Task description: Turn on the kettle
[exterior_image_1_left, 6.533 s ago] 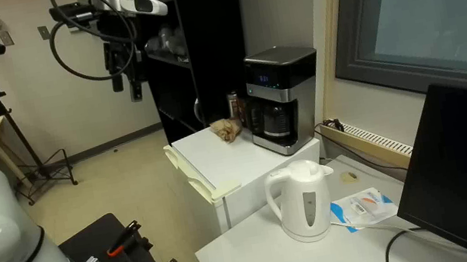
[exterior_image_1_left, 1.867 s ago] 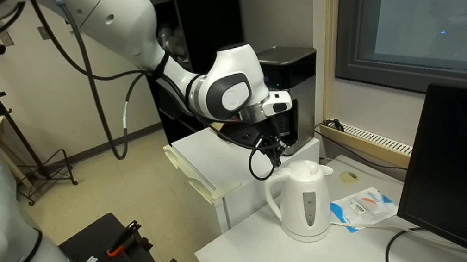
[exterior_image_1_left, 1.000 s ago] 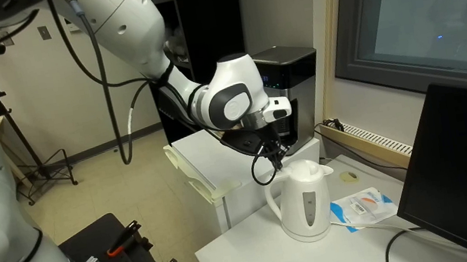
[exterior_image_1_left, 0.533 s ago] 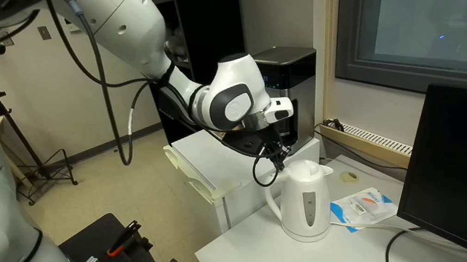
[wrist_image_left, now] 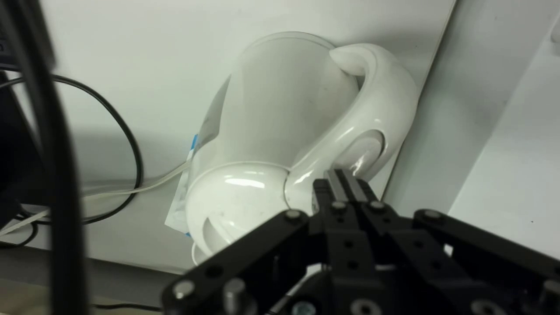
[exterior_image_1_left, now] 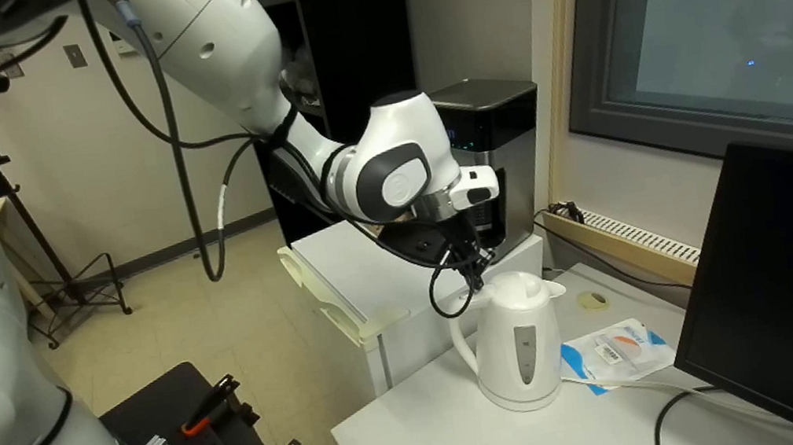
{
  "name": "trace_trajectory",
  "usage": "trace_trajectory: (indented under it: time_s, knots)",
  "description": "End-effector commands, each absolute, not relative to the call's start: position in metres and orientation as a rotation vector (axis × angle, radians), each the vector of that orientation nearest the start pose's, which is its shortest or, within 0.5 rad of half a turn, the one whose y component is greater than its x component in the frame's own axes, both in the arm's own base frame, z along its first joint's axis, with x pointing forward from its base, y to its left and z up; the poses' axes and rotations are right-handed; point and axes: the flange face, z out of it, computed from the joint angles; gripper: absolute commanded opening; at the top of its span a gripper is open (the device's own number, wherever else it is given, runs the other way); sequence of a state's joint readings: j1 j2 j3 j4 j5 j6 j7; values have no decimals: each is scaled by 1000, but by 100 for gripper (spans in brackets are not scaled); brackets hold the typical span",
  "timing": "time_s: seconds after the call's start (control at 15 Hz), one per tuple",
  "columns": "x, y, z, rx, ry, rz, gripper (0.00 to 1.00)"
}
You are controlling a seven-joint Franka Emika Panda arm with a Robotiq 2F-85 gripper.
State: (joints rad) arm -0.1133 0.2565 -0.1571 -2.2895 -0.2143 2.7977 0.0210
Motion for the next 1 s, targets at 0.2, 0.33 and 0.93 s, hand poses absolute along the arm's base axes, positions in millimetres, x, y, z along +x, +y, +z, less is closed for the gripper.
trace_trajectory:
  time_s: [0.2, 0.33, 0.93]
  knots:
    - [530, -137, 250, -3277, 162, -362, 0]
    - [527, -138, 245, -3277, 164, -353, 0]
    - [524, -138, 246, -3255, 178, -410, 0]
